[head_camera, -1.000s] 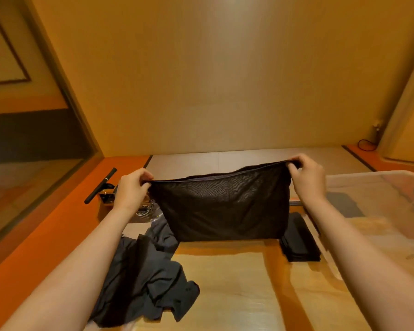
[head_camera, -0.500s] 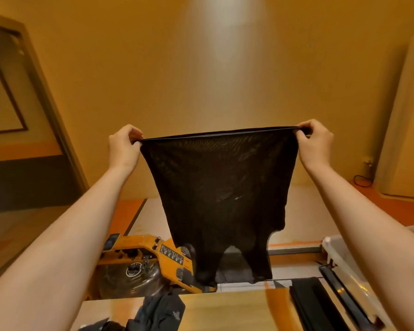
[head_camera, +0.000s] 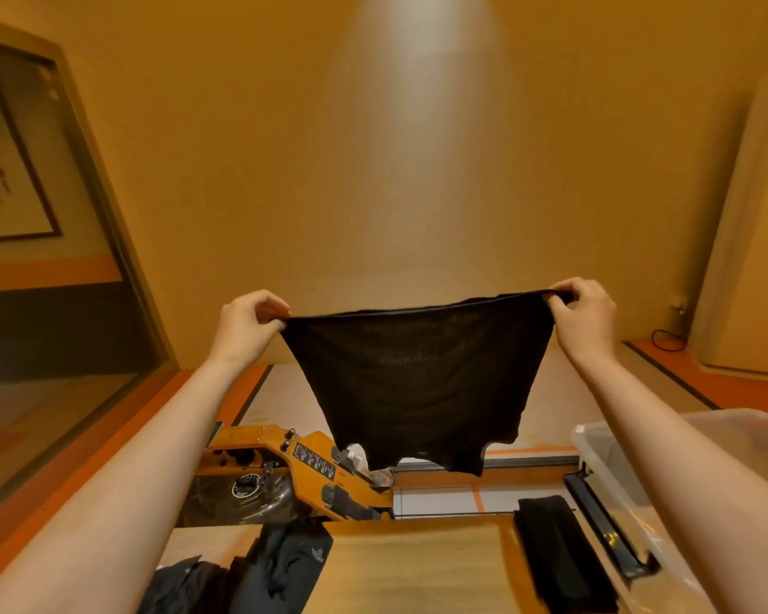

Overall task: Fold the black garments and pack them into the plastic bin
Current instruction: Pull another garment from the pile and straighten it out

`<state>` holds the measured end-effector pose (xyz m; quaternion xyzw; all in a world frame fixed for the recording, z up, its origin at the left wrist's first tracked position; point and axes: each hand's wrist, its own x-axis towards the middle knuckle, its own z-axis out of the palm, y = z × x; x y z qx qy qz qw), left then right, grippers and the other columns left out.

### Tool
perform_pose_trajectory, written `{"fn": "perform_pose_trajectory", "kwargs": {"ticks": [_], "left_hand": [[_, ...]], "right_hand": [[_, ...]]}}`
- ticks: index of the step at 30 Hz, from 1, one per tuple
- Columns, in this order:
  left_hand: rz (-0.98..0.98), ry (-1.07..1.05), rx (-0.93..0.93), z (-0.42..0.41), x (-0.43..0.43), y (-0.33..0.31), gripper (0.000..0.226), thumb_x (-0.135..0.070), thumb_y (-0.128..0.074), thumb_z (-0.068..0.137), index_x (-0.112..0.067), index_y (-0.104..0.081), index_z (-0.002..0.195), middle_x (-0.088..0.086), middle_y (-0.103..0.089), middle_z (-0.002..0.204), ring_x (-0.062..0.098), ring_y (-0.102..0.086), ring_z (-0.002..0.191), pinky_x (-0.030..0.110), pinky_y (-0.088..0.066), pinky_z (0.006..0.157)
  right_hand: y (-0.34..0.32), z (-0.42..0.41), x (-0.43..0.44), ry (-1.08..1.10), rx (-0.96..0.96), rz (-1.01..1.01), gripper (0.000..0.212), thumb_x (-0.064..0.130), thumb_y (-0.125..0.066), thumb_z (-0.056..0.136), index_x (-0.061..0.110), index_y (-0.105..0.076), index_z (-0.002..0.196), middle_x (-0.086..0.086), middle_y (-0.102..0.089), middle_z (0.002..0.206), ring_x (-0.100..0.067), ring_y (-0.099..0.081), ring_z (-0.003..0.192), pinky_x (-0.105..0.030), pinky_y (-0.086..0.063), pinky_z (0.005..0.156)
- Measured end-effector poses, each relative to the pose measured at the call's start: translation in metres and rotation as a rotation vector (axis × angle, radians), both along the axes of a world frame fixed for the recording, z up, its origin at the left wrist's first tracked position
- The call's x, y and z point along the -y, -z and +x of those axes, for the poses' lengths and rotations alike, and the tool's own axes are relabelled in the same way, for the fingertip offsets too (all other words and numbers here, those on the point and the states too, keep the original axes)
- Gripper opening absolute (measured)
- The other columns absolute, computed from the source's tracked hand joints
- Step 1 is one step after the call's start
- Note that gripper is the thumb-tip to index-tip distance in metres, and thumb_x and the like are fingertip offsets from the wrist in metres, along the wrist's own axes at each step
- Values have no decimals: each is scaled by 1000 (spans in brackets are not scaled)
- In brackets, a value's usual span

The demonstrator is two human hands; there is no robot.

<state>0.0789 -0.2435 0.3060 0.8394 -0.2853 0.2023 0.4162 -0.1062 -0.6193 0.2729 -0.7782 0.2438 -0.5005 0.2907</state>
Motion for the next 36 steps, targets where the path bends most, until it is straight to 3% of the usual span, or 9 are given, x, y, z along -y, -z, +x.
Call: {"fn": "perform_pose_trajectory", "kwargs": {"ticks": [3, 8, 14, 18, 23, 26, 29, 32, 36], "left_hand": [[77, 59, -103, -36, -10, 34, 19, 5, -71, 80, -12, -71, 88, -2, -70, 88, 7, -65, 86, 17, -48, 77], [201, 75, -344, -101, -33, 141, 21, -3, -74, 80, -23, -69, 79, -8, -69, 81, 0, -63, 78, 15, -46, 70], [155, 49, -617, -170, -54, 231, 25, -1, -72, 80, -25, -68, 88, 1, -68, 83, 13, -64, 80, 18, -51, 70], [108, 102, -886, -235, -38, 288, 17, 1, -69, 81, -14, -63, 86, 3, -59, 75, 10, -53, 67, 16, -45, 67], [-113, 80, -1231, -306, -5, 349, 21, 10, -67, 77, -7, -55, 75, -6, -51, 57, 12, -50, 59, 27, -49, 73], [-193, -5, -1346, -326, -6, 365, 22, 15, -61, 81, -7, -57, 83, 1, -66, 75, 14, -64, 72, 23, -54, 69], [-149, -45, -1280, -320, -41, 368, 23, 11, -61, 82, -9, -53, 76, -5, -60, 66, 4, -58, 60, 13, -45, 57], [-112, -117, -1149, -297, -79, 365, 16, 10, -61, 83, -4, -60, 90, 3, -61, 72, 6, -59, 62, 13, -43, 56], [43, -156, -920, -259, -89, 360, 21, 3, -58, 85, -18, -60, 86, 3, -66, 79, 13, -61, 77, 10, -41, 59]], "right_hand": [[7, -14, -3, 54, -67, 2, 14, 17, -58, 93, 12, -69, 100, -9, -53, 105, -24, -46, 106, -27, -32, 75], [50, -30, -19, 2, -194, 35, 15, 21, -58, 93, 18, -70, 101, -6, -54, 105, -21, -53, 88, -30, -37, 70], [126, -49, -41, -18, -346, 122, 17, 16, -58, 93, 10, -70, 105, -14, -57, 113, -31, -57, 99, -36, -45, 80], [148, -40, -108, -329, -390, 131, 16, 11, -57, 94, 9, -68, 105, -6, -53, 112, -22, -57, 101, -27, -45, 85], [200, -43, -236, -763, -529, 37, 15, 13, -57, 94, 13, -67, 104, 2, -50, 126, -14, -53, 112, -30, -43, 101], [246, -59, -291, -1037, -739, -38, 33, 19, -55, 96, 23, -57, 128, 6, -34, 151, -14, -42, 131, -34, -37, 108], [291, -83, -296, -1067, -830, 52, 54, 20, -55, 96, 30, -36, 146, 11, -20, 158, -11, -28, 141, -30, -30, 113], [317, -108, -274, -826, -813, 204, 52, 22, -56, 96, 26, -38, 145, 7, -28, 155, -11, -31, 140, -22, -28, 110], [348, -145, -251, -578, -836, 327, 56, 28, -61, 93, 20, -39, 144, 3, -41, 146, -12, -38, 134, -23, -31, 108]]}}
